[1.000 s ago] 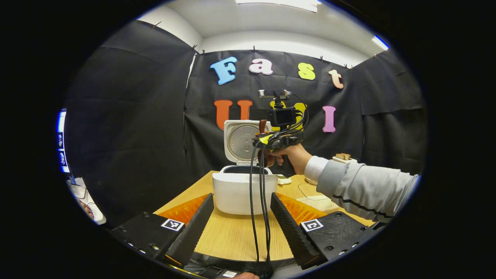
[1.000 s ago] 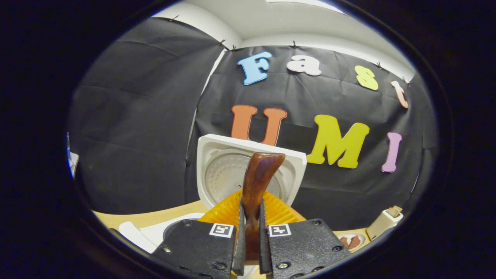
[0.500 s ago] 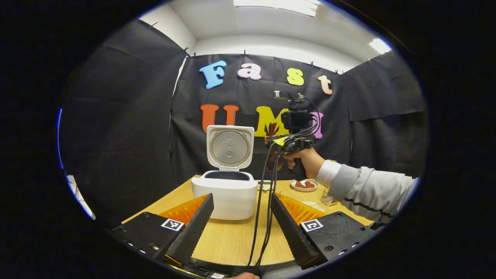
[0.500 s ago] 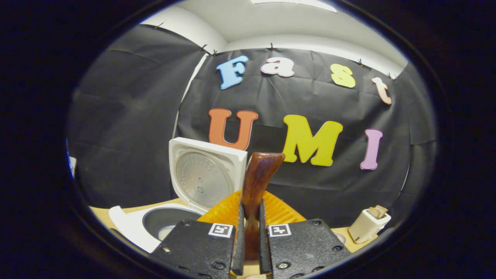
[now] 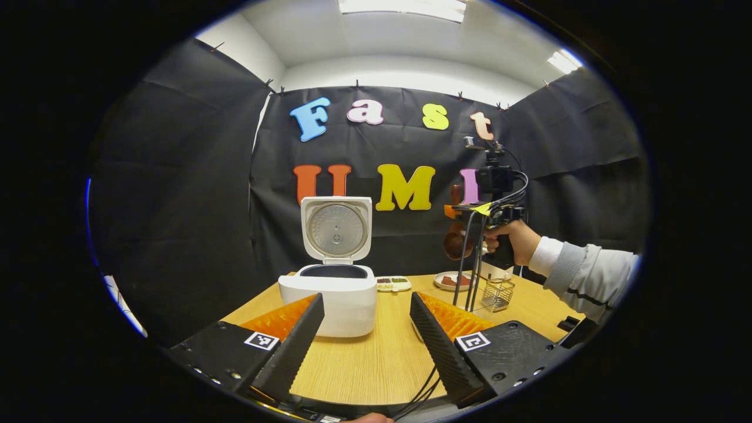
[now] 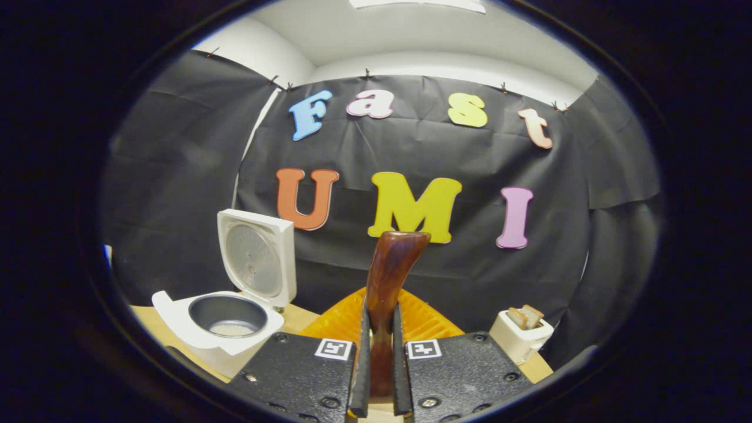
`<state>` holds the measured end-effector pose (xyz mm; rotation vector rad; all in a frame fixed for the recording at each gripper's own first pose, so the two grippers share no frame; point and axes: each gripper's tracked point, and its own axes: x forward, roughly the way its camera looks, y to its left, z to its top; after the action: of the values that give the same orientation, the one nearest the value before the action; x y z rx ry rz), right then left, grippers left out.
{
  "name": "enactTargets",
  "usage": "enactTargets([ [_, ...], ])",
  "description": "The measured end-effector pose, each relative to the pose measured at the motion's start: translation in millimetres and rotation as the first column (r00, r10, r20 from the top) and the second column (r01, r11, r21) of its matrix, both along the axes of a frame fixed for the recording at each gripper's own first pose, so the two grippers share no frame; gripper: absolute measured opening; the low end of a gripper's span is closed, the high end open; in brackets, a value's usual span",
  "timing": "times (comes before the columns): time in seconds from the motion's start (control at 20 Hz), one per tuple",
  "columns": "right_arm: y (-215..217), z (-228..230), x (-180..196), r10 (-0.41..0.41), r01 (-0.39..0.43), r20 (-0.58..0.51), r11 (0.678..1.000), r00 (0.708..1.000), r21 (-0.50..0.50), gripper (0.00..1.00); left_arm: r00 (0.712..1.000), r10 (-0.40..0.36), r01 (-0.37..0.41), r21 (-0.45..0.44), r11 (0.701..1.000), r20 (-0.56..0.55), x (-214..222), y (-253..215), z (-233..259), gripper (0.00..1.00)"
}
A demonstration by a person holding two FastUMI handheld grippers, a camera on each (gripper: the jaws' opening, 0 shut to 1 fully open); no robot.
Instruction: Close the left gripper, press the button to open the rice cooker; take a wooden spoon from the chopstick holder with the right hand, scoop a spoonful of rice and pour it into the rice cooker, then put the wooden spoon back into the chopstick holder.
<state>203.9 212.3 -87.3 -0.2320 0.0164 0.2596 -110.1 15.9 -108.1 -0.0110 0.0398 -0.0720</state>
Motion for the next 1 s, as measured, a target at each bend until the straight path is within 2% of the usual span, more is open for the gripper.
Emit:
enactTargets([
  [0.05,-16.5,0.8,2.4,-0.015,0.015,-0.004,1.000,1.000,0.004,0.21,1.000,0.001,-0.001,0.003,1.000,0.003,0.3,-2.2,0.8,0.94],
  [0.2,-64.0,3.0,2.2,-0.069,0.069,-0.010,0.997,0.998,0.029,0.21,1.000,0.010,-0.010,-0.031,0.999,0.029,-2.0,-7.0,10.4,0.94],
  [0.3,-87.9,2.7,2.7,-0.098,0.098,-0.011,0.994,0.995,0.044,0.18,0.999,-0.021,0.024,-0.074,0.997,0.039,-2.6,-16.3,13.6,0.94],
  [0.4,-109.1,-3.0,-0.8,-0.126,0.126,-0.012,0.991,0.992,0.046,0.21,0.997,-0.059,0.065,-0.126,0.990,0.050,-2.8,-25.7,17.8,0.94],
  [0.5,-129.2,-21.0,0.2,-0.160,0.162,-0.045,0.984,0.986,0.067,0.19,0.997,-0.054,0.062,-0.152,0.986,0.056,0.0,-23.7,18.8,0.94],
  [0.55,-138.0,-30.1,2.4,-0.174,0.178,-0.059,0.981,0.983,0.079,0.21,0.997,-0.043,0.052,-0.153,0.987,0.061,1.4,-22.0,19.2,0.94],
  [0.6,-145.2,-38.4,3.2,-0.179,0.186,-0.071,0.978,0.981,0.094,0.19,0.997,-0.038,0.046,-0.145,0.988,0.062,3.9,-22.8,17.6,0.94],
  [0.8,-185.2,-76.9,16.3,-0.238,0.256,-0.132,0.957,0.962,0.136,0.21,0.999,-0.031,0.034,-0.077,0.996,0.032,15.6,-32.7,2.1,0.94],
  [1.0,-205.1,-113.3,25.1,-0.234,0.267,-0.190,0.948,0.954,0.174,0.22,0.999,-0.036,0.037,-0.064,0.997,0.005,28.0,-44.8,-8.7,0.94],
])
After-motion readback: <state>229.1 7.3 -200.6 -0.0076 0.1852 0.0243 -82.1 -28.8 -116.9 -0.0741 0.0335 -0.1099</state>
